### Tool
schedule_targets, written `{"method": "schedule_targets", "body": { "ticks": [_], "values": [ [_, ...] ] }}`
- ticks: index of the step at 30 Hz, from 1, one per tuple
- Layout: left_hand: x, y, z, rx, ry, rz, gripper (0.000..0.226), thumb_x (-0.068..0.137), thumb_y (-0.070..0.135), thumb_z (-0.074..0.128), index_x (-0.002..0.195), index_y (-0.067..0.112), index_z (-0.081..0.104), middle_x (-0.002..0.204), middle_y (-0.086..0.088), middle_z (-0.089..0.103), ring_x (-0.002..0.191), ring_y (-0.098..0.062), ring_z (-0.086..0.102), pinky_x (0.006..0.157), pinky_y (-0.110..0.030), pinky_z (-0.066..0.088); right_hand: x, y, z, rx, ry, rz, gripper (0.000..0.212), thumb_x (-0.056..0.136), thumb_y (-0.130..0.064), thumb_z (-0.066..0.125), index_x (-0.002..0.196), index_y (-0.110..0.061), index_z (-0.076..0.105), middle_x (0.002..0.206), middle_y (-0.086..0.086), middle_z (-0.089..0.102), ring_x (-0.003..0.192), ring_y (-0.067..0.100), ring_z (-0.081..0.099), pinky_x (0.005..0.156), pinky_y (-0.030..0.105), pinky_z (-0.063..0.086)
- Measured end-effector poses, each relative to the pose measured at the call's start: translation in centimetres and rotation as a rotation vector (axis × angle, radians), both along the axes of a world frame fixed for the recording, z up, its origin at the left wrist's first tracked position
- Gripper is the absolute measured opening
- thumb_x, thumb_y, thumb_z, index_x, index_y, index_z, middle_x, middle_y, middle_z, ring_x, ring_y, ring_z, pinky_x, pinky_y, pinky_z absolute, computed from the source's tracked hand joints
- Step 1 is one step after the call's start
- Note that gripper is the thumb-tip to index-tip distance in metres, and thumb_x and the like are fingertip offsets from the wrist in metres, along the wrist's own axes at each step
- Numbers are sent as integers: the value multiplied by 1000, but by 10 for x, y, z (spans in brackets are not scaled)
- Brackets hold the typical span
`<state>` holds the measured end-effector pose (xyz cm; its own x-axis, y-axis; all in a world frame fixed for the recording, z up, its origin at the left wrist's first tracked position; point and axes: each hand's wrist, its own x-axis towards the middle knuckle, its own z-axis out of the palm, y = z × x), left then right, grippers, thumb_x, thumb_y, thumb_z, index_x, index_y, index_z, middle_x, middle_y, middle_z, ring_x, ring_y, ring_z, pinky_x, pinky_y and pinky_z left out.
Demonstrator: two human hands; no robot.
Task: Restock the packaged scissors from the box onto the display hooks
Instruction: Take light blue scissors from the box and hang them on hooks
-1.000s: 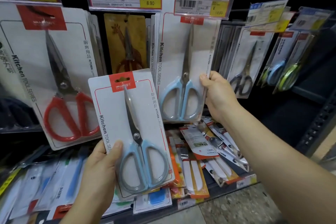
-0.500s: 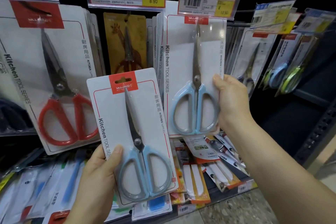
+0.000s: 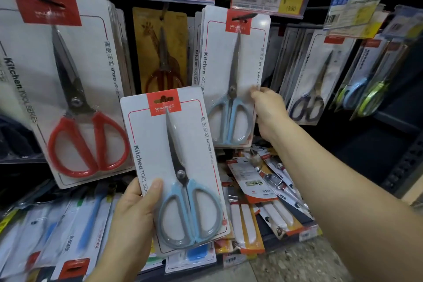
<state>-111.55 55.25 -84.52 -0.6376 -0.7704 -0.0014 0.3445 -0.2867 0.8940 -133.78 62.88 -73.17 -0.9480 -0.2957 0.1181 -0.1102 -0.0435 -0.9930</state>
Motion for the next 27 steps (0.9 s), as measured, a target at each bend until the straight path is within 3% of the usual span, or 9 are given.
{"method": "schedule_targets", "body": {
  "ticks": [2,5,9,11,13,15,18,21,27],
  "values": [
    [-3,3,0,-2,-9,4,25,94,6,44,102,18,65,90,3,76,76,-9,72,62,-21,58,-11,-1,-3,75,10,-80,29,95,-29,47,117,-13,55,111,4,56,106,21,54,87,31,44],
    [-7,7,3,-18,-25,-7,26,94,7,45,105,19,64,94,2,76,78,-10,72,60,-20,57,1,13,-13,166,184,-214,34,87,-48,53,98,-16,52,103,2,51,96,18,54,74,25,41],
    [-17,17,9,-65,-41,-16,24,92,5,48,103,18,65,85,3,76,72,-10,72,58,-21,57,61,48,-46,149,21,374,46,77,-60,54,100,-21,62,97,1,70,87,17,67,73,30,54],
    [-25,27,13,-94,-66,-41,23,92,4,48,100,18,65,83,3,76,69,-10,71,57,-21,56,73,57,-61,110,-36,478,30,84,-43,57,104,-22,62,101,1,72,92,15,69,78,30,56],
    [-35,37,21,-128,-86,-63,22,93,7,48,100,19,65,90,0,76,77,-14,71,65,-27,57,71,59,-65,-15,-43,381,11,92,-20,54,100,-20,62,101,1,72,89,13,70,74,25,56],
    [-45,43,35,-208,-95,-53,19,96,14,46,101,22,62,99,1,73,88,-15,69,78,-30,56,63,59,-58,-122,-31,294,11,92,-11,53,94,-18,61,99,5,71,86,17,68,78,32,56],
    [-62,43,62,-361,-116,64,10,97,24,42,104,22,49,94,10,58,82,-2,57,71,-15,50,50,59,-33,-209,46,267,13,93,-8,51,89,-18,60,97,6,69,84,18,65,82,35,55],
    [-79,41,86,-485,-112,134,9,98,27,41,89,25,44,90,9,51,81,-4,50,80,-29,46,37,58,-6,-240,101,278,13,93,-10,51,88,-19,59,93,1,69,82,13,66,77,28,56],
    [-101,32,112,-515,-75,179,22,97,26,44,75,23,43,76,7,46,68,-6,42,67,-26,41,20,48,18,-294,103,263,11,94,-12,50,89,-17,59,93,2,68,84,14,65,86,32,54]
  ]
}}
